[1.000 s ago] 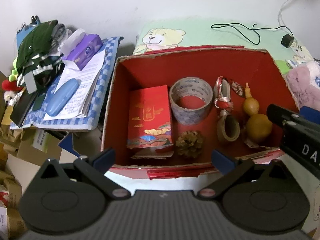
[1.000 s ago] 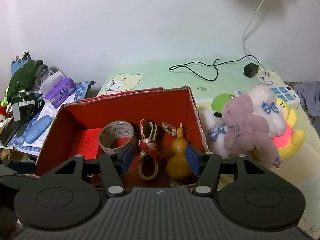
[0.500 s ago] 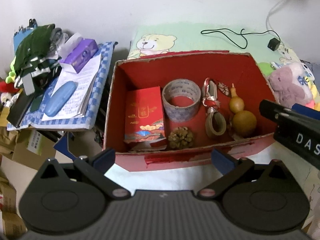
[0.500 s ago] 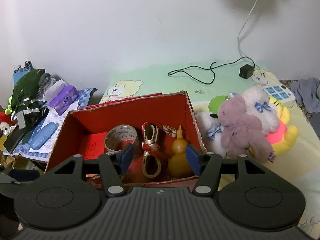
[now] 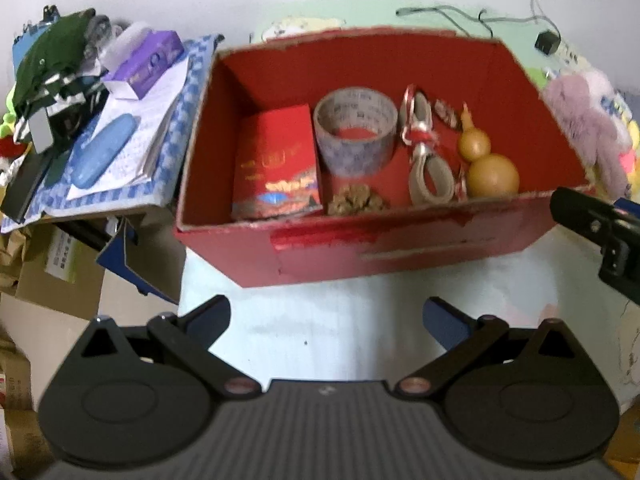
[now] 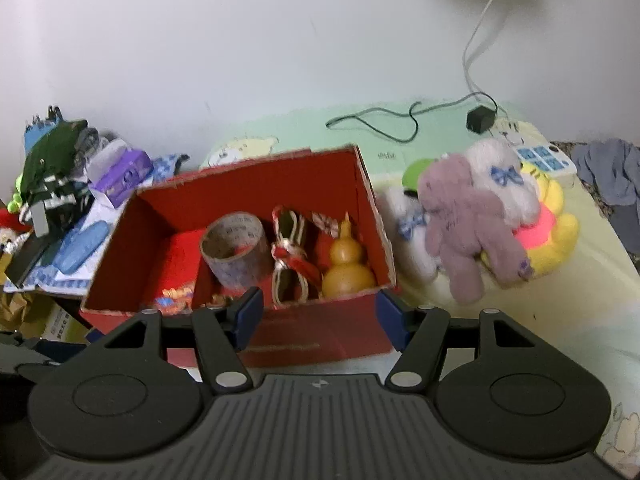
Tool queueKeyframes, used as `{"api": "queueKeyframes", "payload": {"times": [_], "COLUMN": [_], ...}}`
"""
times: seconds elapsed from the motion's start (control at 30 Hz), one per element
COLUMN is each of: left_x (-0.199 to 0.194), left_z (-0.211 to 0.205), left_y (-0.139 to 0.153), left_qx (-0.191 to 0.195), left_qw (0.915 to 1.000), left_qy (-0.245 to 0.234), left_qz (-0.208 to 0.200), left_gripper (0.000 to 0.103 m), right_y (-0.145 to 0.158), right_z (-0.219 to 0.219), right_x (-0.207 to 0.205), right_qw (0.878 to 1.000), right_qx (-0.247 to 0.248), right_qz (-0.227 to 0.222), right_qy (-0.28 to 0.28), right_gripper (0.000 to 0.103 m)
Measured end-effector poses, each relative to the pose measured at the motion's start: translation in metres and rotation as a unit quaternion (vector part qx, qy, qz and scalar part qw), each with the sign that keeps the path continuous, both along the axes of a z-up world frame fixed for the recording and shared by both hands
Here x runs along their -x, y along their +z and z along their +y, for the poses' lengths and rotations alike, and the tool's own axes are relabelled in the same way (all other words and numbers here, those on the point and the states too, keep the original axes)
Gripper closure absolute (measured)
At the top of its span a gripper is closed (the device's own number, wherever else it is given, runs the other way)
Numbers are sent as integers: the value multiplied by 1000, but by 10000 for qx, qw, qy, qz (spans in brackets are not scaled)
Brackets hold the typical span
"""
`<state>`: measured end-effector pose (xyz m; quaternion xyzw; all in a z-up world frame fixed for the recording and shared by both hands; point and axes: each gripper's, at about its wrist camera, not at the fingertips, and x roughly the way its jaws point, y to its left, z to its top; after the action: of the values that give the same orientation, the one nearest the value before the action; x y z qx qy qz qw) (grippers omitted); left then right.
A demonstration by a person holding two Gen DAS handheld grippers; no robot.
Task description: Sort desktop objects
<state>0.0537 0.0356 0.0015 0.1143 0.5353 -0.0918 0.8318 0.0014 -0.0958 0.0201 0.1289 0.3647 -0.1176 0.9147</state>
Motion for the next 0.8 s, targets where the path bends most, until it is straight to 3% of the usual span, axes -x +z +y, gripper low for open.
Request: {"api": "queueKeyframes", "payload": {"times": [0.37,0.8], "left_x": [-6,-8], "left_z": [-1,9], "left_y": [-27,-39], "left_qx": [-164,-239], "left_qw": [9989,9977], "left_qy": [93,286], "left_qz": [422,569], "left_gripper": [1,1], "right_y": [-26,-40], "right_z": [6,18], "right_x": [-3,-13], "right_qw": [9983,9953], "right_qx": [-154,33], "right_qz": [543,917], "right_qy": [132,319], "right_gripper": [38,35]}}
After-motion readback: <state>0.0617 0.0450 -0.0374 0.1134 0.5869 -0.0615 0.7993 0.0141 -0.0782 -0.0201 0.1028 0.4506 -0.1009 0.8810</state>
